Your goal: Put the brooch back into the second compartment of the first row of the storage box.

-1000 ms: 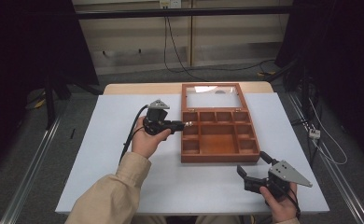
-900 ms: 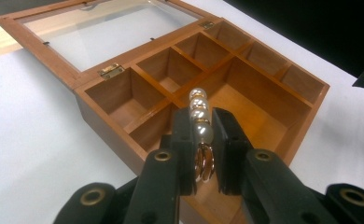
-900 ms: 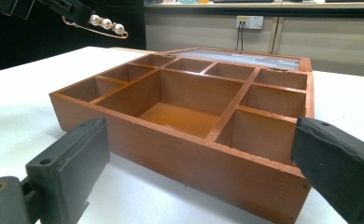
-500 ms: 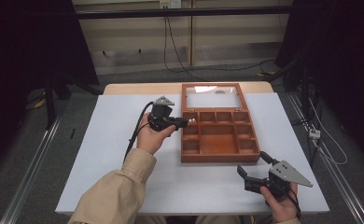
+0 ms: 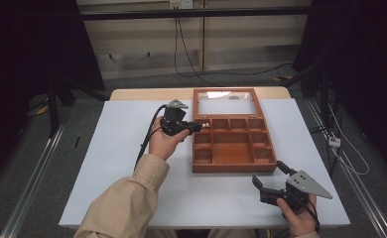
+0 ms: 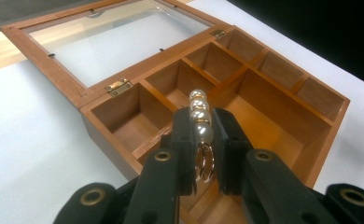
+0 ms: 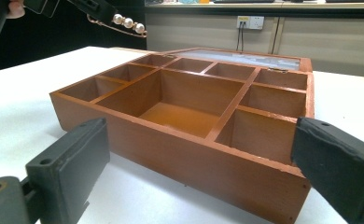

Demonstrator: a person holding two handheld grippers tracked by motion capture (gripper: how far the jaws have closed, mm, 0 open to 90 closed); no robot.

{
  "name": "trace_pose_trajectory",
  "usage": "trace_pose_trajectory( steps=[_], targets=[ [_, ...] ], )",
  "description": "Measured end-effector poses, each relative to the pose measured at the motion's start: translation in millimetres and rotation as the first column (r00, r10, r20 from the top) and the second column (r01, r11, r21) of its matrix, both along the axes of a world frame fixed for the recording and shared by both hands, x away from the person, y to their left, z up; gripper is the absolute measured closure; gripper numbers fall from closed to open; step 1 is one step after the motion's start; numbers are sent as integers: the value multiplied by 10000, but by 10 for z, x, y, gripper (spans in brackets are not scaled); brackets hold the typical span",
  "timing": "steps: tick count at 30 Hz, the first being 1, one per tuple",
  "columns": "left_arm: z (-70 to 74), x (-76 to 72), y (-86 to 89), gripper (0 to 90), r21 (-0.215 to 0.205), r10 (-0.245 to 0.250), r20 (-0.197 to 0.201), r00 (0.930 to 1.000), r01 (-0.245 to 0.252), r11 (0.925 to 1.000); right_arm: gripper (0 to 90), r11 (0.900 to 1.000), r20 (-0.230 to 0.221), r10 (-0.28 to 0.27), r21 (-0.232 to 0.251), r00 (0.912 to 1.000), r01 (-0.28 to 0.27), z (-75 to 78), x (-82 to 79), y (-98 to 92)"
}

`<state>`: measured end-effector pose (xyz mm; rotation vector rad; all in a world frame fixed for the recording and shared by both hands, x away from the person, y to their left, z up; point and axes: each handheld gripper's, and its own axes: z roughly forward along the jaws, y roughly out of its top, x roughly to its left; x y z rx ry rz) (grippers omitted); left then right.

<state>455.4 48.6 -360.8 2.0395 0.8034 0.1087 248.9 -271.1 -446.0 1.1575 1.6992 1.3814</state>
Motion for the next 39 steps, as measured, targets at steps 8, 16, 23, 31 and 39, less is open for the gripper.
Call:
trace_pose_trajectory(
  steps=[8, 16, 23, 31, 39],
  targets=[
    [-22, 46, -40, 803, 11, 56, -90, 9999, -56, 10000, 41, 10000, -32, 23, -8, 10000, -23, -9, 6, -2],
    [-59, 80, -76, 804, 110, 110, -92, 9999, -109, 9999, 41, 10000, -38, 23, -4, 10000, -23, -10, 7, -3],
    [-87, 114, -106, 804, 159, 195, -96, 9998, -193, 9997, 42, 10000, -40, 25, -6, 10000, -25, -10, 8, -1],
    [-83, 146, -154, 804, 203, 204, -77, 9998, -202, 9996, 42, 10000, -47, 39, -7, 10000, -39, -9, 9, -2],
    [-75, 166, -221, 803, 202, 171, -50, 9998, -170, 9997, 42, 10000, -52, 53, -37, 10000, -53, -10, 11, 3]
  ],
)
